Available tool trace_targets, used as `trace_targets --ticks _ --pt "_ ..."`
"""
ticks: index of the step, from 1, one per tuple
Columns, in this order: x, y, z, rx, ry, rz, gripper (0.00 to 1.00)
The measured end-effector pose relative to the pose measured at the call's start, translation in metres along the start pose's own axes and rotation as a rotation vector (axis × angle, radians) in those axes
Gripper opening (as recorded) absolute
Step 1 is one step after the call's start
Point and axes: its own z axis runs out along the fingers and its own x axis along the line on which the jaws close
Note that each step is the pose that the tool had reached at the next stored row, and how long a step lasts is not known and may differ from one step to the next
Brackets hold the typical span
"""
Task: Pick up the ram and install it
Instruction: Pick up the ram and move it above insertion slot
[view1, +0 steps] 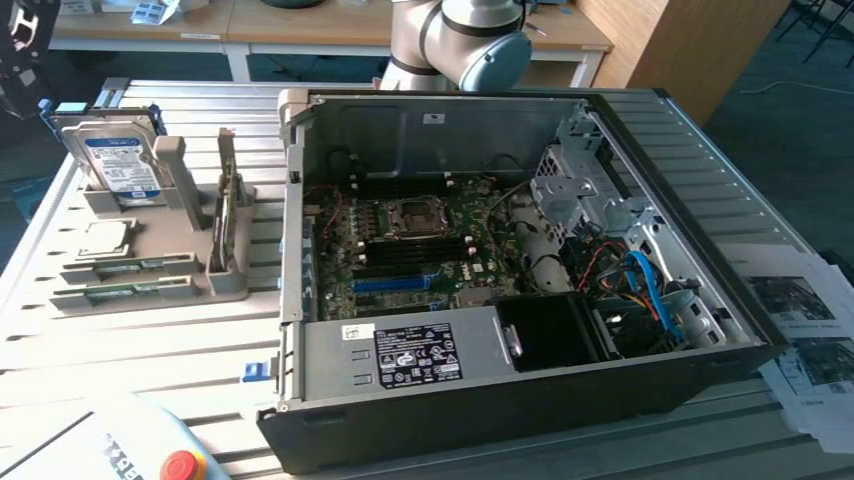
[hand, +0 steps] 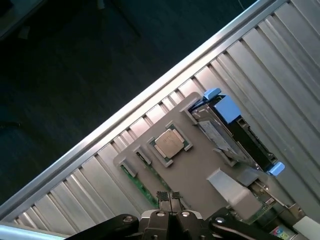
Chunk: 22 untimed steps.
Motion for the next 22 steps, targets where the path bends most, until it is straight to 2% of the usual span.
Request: trace_targets --ticks 22 --pt "0.0003 0.0004 0.0 0.0097 0.0113 -0.312 0.1"
